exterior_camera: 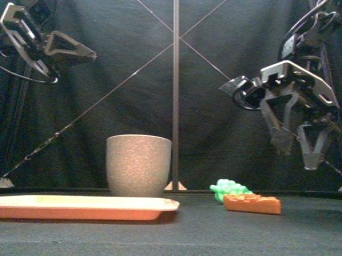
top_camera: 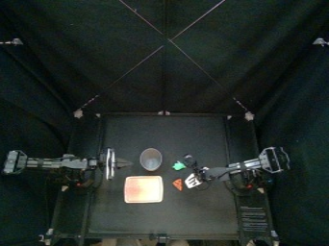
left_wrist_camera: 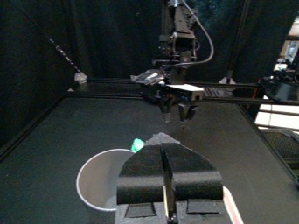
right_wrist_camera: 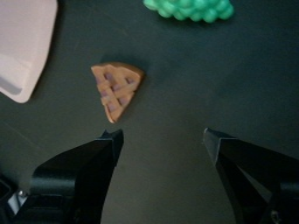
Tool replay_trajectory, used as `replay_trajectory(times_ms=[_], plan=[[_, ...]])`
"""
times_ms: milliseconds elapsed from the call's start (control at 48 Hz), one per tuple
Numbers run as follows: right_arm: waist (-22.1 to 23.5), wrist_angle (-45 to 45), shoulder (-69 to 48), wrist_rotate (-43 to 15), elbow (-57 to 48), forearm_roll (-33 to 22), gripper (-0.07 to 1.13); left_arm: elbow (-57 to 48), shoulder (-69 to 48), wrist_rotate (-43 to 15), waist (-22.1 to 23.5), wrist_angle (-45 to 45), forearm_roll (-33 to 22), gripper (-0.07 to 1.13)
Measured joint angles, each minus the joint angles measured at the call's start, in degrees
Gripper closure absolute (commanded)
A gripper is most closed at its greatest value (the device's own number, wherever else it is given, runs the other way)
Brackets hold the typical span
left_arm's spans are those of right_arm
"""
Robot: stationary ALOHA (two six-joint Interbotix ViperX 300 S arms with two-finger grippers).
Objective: Pick the pie then place it in the grey bowl
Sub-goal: Pick the pie
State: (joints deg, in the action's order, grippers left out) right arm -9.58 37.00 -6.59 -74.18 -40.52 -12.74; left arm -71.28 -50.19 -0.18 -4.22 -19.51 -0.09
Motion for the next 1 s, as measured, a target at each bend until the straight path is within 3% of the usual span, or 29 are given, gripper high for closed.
replay_trajectory(times_ms=[125,396,833,1000], plan=[[-2.3,-0.4,4.0,-2.9,2.8,-1.9,-0.01,-0.5,0.0,0.1,-0.5,0.0,-0.1,1.04],[-2.9,-1.8,12.6,-3.1,7.8,-3.3,-0.01,-1.6,0.0,0.0,-1.5,0.0,-0.1,1.04],[0.7,-1.8,15.8,-3.2,9.2,-6.0,0.01,-2.0,0.0,0.0,-1.9,0.3,0.0,1.04],[1.1,-1.8,16.4,-2.8,9.3,-6.4,0.07,-2.4,-0.1,0.0,-2.0,0.3,0.0,1.04]])
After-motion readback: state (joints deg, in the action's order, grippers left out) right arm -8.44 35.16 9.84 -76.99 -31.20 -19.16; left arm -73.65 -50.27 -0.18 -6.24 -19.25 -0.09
